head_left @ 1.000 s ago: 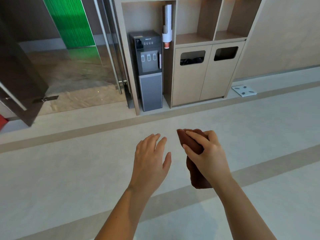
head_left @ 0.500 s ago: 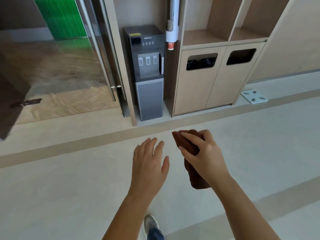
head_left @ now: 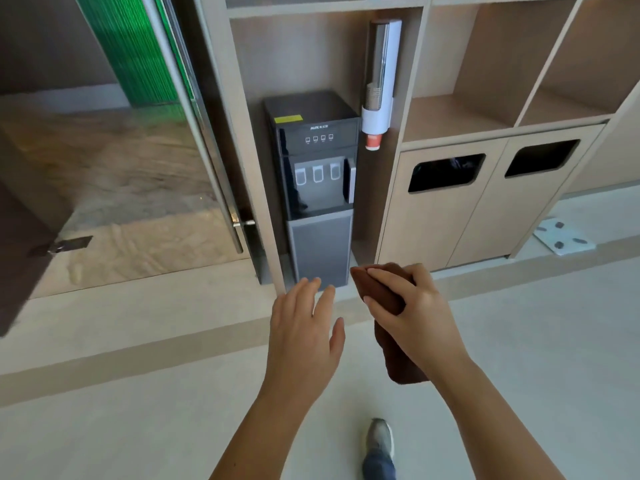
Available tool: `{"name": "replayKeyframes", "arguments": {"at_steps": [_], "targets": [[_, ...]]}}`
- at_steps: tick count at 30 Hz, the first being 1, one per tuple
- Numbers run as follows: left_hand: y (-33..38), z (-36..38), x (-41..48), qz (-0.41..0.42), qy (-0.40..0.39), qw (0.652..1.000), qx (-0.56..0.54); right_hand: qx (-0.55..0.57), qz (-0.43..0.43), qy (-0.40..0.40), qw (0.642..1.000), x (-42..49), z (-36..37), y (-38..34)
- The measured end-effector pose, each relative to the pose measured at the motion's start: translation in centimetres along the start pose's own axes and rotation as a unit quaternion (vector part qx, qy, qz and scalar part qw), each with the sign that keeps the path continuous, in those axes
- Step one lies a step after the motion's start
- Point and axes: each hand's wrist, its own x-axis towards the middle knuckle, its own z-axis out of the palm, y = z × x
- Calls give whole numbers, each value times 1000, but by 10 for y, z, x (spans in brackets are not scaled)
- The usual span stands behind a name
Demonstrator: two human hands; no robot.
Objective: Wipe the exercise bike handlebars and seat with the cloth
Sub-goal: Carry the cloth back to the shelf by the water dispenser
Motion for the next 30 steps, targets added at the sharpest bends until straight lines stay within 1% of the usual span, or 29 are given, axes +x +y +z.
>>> {"name": "replayKeyframes", "arguments": {"at_steps": [5,8,11,14,19,26,30], "targets": [[5,18,118,12,42,999,12,9,-33,-2,999,117,7,32],[13,19,186,31,87,996,9,12,-60,14,998,190,2,44],[12,14,249,15,129,991,14,30,-85,21,996,259,-2,49],[3,4,303,15,172,985,21,38,-89,39,995,320,4,47],[-21,-19,383,26,232,971,47,65,-103,73,990,410,15,33],[-73,-43,483,57,260,962,65,63,-153,100,981,509,39,-5],[-100,-69,537,88,281,953,65,102,-160,131,973,563,39,-40]]}}
